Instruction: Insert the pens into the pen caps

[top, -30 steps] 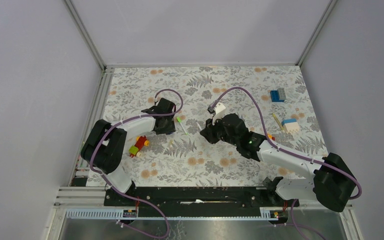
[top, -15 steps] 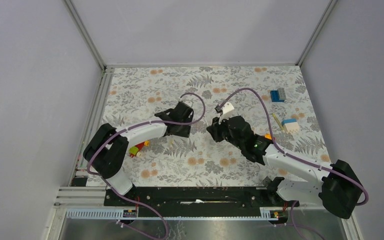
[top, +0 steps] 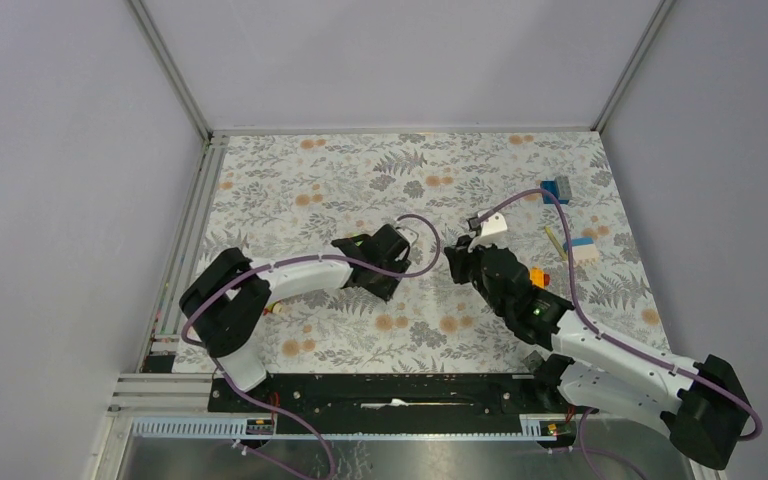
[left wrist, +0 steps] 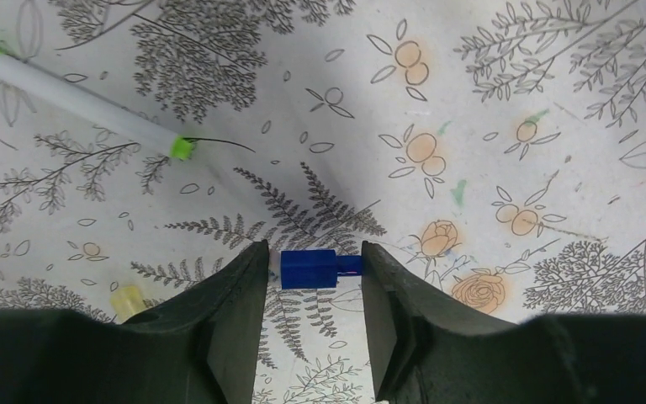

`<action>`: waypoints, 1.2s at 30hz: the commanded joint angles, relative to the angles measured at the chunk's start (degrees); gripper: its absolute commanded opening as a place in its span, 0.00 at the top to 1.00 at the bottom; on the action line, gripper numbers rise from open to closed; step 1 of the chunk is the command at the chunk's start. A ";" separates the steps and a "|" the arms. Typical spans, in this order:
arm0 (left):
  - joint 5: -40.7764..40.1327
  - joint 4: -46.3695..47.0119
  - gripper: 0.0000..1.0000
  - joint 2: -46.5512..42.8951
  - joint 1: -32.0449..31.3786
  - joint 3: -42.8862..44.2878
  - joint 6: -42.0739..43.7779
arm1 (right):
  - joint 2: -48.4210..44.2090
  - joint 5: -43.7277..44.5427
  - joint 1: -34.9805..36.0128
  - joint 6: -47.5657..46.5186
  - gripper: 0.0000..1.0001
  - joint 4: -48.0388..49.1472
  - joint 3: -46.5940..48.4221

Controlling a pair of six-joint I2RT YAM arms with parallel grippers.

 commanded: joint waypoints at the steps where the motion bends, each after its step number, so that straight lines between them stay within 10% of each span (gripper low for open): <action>1: -0.35 -0.66 0.56 1.16 -1.11 2.23 2.26 | -1.37 4.25 0.22 0.79 1.00 1.19 -0.49; 26: -2.15 3.07 0.20 -6.35 -4.99 -2.54 -5.63 | -2.80 1.53 0.22 2.64 1.00 -1.51 1.90; 30: -6.20 2.16 0.01 -9.54 -5.00 -2.05 -10.42 | -2.17 1.70 0.22 2.62 1.00 -1.63 2.68; 36: -9.67 -4.13 0.04 -7.18 -5.02 3.06 -22.04 | -2.98 2.95 0.22 2.76 1.00 -1.71 2.08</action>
